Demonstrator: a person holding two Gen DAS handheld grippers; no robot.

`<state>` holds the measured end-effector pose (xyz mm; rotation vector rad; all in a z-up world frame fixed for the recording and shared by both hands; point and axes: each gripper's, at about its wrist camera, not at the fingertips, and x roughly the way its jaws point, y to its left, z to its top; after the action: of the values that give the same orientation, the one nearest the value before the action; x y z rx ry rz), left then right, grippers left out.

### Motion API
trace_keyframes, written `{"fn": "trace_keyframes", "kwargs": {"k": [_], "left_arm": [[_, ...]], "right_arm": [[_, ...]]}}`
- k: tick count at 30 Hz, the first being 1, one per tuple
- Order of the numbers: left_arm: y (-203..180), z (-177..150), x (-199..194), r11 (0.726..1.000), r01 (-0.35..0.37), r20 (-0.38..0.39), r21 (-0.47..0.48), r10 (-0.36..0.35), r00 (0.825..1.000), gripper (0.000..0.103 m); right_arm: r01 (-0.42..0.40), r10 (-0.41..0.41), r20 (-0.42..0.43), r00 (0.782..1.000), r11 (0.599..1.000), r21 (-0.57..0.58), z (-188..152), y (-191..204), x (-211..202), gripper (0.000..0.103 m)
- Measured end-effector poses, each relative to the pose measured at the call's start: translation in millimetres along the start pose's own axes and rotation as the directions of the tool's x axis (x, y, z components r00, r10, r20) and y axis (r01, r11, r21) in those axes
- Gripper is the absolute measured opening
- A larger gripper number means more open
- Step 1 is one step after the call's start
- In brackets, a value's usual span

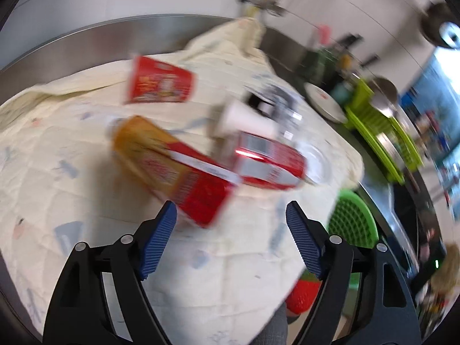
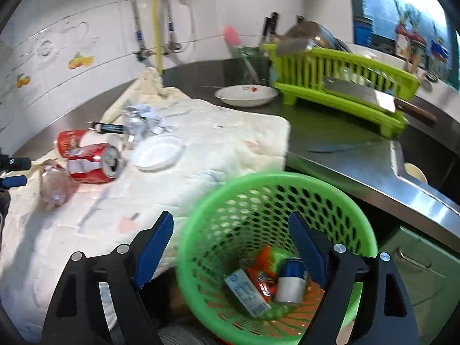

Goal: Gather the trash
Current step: 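Move the left tool back to the yellow-red tea bottle on the cloth, then grasp the yellow tea bottle with the left tool while the right tool grasps the red Coke can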

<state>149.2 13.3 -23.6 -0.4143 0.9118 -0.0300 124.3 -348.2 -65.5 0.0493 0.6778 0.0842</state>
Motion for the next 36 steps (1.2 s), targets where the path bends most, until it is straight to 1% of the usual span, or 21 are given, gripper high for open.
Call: {"fn": "trace_keyframes", "kwargs": {"k": [4, 7, 9, 10, 13, 16, 18, 24, 27, 29, 33, 36], "left_arm": [[27, 13, 4, 0.992, -0.043, 0.005, -0.115, 0.044, 0.999, 0.082], [46, 25, 12, 0.973, -0.035, 0.005, -0.228, 0.037, 0.999, 0.082], [52, 30, 18, 0.964, -0.038, 0.008, -0.265, 0.042, 0.999, 0.084], [55, 33, 23, 0.958, -0.051, 0.007, -0.284, 0.056, 0.998, 0.084], [61, 36, 34, 0.943, -0.050, 0.000, -0.330, 0.053, 0.999, 0.086], [65, 37, 47, 0.925, -0.035, -0.019, -0.378, 0.030, 0.999, 0.086], [67, 37, 53, 0.918, -0.038, -0.027, -0.394, 0.030, 0.999, 0.086], [69, 38, 71, 0.895, -0.079, -0.053, -0.440, 0.062, 0.997, 0.088], [72, 40, 80, 0.881, -0.084, -0.070, -0.466, 0.058, 0.996, 0.088], [73, 41, 86, 0.876, -0.100, -0.084, -0.472, 0.068, 0.994, 0.088], [74, 40, 95, 0.872, -0.127, -0.109, -0.473, 0.084, 0.990, 0.088], [73, 41, 98, 0.877, -0.143, -0.123, -0.459, 0.097, 0.988, 0.087]], "right_arm": [[-0.043, 0.043, 0.004, 0.999, 0.999, -0.033, 6, 20, 3, 0.080], [-0.066, 0.066, -0.001, 0.998, 0.996, -0.060, 9, 32, 7, 0.080], [-0.084, 0.084, -0.006, 0.996, 0.994, -0.076, 10, 39, 10, 0.080], [-0.090, 0.089, -0.009, 0.996, 0.993, -0.081, 10, 41, 12, 0.080], [-0.105, 0.104, -0.016, 0.994, 0.989, -0.100, 11, 47, 17, 0.080], [-0.116, 0.114, -0.023, 0.993, 0.987, -0.112, 15, 51, 23, 0.080], [-0.123, 0.121, -0.027, 0.992, 0.985, -0.117, 17, 52, 26, 0.080], [-0.148, 0.143, -0.046, 0.989, 0.979, -0.141, 28, 58, 37, 0.080], [-0.158, 0.151, -0.057, 0.987, 0.973, -0.170, 34, 64, 44, 0.080], [-0.169, 0.160, -0.065, 0.985, 0.967, -0.191, 37, 69, 47, 0.080], [-0.189, 0.174, -0.081, 0.981, 0.950, -0.249, 45, 83, 54, 0.080], [-0.210, 0.191, -0.091, 0.977, 0.936, -0.282, 51, 93, 58, 0.081]]}}
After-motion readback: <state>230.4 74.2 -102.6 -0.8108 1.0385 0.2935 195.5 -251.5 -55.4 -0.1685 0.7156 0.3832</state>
